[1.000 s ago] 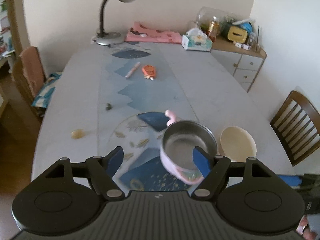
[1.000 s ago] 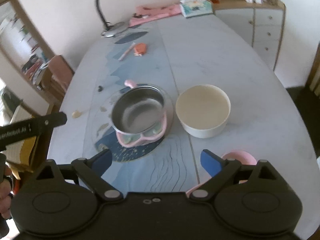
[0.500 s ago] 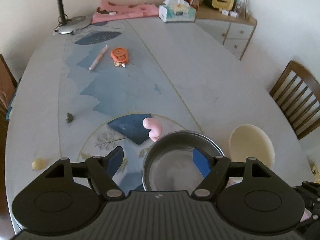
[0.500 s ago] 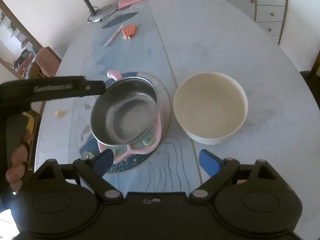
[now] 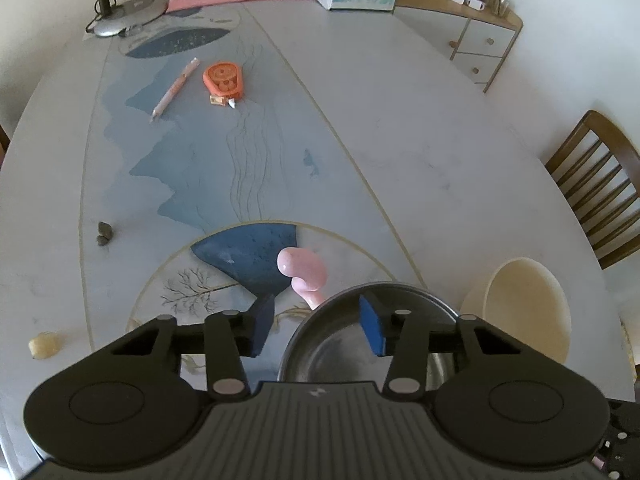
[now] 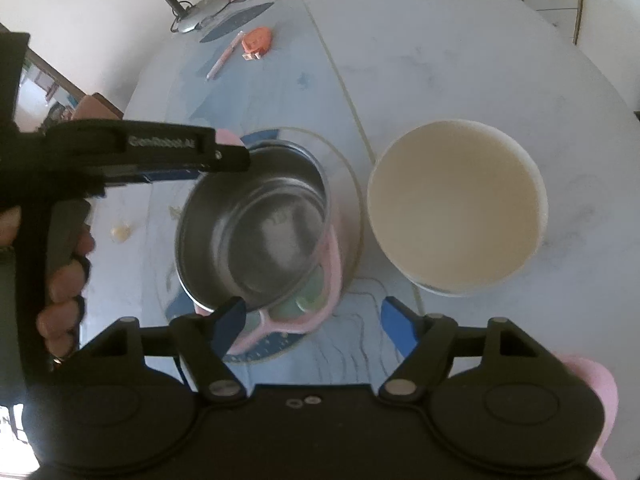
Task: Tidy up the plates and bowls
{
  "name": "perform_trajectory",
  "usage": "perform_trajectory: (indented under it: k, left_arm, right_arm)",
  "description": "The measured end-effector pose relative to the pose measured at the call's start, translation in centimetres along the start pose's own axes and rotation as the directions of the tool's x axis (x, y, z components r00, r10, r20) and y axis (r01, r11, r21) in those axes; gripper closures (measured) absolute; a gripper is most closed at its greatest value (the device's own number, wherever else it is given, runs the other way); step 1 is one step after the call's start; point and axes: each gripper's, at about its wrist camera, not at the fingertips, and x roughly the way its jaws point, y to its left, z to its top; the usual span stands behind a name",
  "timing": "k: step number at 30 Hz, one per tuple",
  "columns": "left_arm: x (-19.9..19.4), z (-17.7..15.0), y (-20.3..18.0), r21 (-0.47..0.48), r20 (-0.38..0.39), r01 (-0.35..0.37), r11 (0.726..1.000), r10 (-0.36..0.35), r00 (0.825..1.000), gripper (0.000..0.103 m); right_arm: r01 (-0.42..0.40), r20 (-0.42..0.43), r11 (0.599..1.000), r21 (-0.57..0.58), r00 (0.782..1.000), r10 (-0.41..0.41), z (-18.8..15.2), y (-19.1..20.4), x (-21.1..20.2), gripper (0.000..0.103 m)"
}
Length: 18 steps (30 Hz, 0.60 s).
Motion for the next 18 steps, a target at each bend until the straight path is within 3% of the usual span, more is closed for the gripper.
perform_trajectory:
  k: [1, 4, 13, 18]
  left_arm:
    - [0.2, 0.0, 0.0, -0.003, -0.006, 0.006, 1.000, -0.006, 1.000, 0.067]
    - [0.5, -0.1, -0.2, 0.006, -0.010, -0.002, 1.000, 0.002, 1.000, 0.070]
    - [0.4, -0.8, -0.6, 0.009, -0.017, -0.044, 0.999, 0.044, 0.999, 0.080]
    - [-0.4, -2.0, 0.2, -0.017, -0.029, -0.060, 0.998, 0.059, 0.998, 0.088]
  right_arm:
    - [0.002, 0.001, 1.000, -0.003, 1.000, -0.002, 0.2, 0.1, 0.1, 0.028]
    - [-0.009, -0.004, 0.999, 0.033, 1.000, 0.009, 0.5, -0.2, 0.1, 0.032]
    - [-0.003, -0.002, 1.000, 0.020, 1.000, 0.003, 1.2, -0.1, -0.1, 0.066]
    - [0.025, 0.003, 1.000, -0.015, 1.000, -0.025, 1.8, -0.4, 0.0, 0.071]
